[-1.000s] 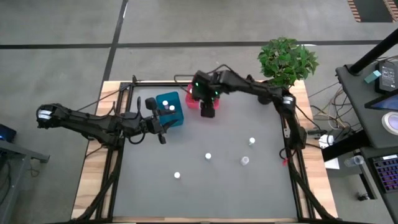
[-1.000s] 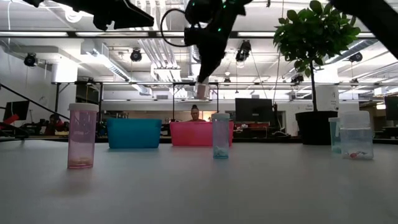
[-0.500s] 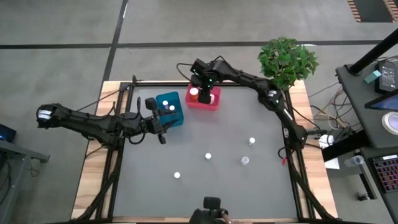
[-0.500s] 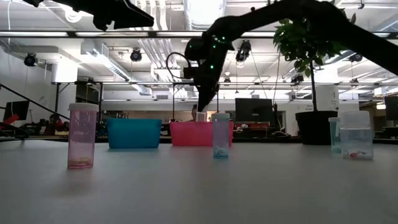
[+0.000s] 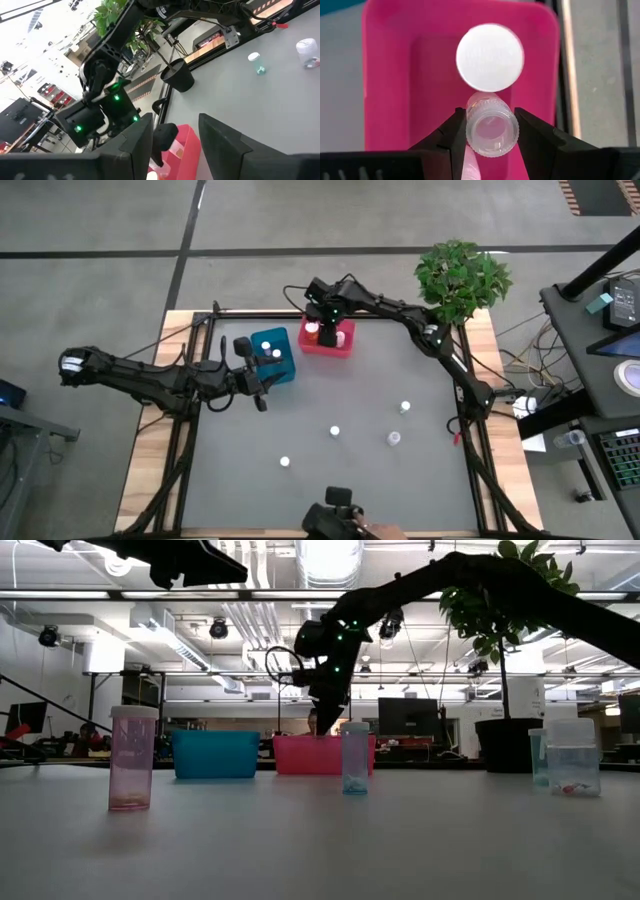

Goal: Pick and place medicine bottles into bin by pill shape (circle, oval)
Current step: Put the top white capsule bottle into the red bin, then put the violet tablet bottle into the blue bin

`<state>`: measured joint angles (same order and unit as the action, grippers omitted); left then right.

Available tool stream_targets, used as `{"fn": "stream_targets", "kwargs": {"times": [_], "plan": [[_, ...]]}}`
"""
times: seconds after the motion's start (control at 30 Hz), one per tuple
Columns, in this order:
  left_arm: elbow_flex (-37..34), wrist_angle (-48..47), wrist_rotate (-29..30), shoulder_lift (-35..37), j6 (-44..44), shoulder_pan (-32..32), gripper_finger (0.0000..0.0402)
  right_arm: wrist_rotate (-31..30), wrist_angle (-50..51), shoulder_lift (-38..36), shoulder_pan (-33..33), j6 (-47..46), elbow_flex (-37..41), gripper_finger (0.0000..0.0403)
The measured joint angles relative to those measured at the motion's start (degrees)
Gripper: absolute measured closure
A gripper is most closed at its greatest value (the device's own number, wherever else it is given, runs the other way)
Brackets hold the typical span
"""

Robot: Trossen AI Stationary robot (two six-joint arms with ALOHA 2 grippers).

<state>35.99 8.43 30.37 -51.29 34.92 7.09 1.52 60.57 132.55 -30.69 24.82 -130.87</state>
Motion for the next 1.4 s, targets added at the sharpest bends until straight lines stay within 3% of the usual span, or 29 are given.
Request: {"fn": "stream_targets", "kwargs": {"times": [0.77, 1.13, 1.4], "plan": [[0.0, 0.0, 0.0, 0.0, 0.0, 0.0, 0.0259, -0.1, -1.2, 0.5, -0.8, 0.3, 1.8, 0.0262], [0.0, 0.0, 0.0, 0.0, 0.0, 0.0, 0.0259, -0.1, -2.7, 0.5, -0.7, -0.2, 2.0, 0.0196], [0.0, 0.0, 0.0, 0.0, 0.0, 0.0, 0.0259, -1.7, -1.0, -1.0, -0.5, -0.6, 0.7, 0.0184]]}}
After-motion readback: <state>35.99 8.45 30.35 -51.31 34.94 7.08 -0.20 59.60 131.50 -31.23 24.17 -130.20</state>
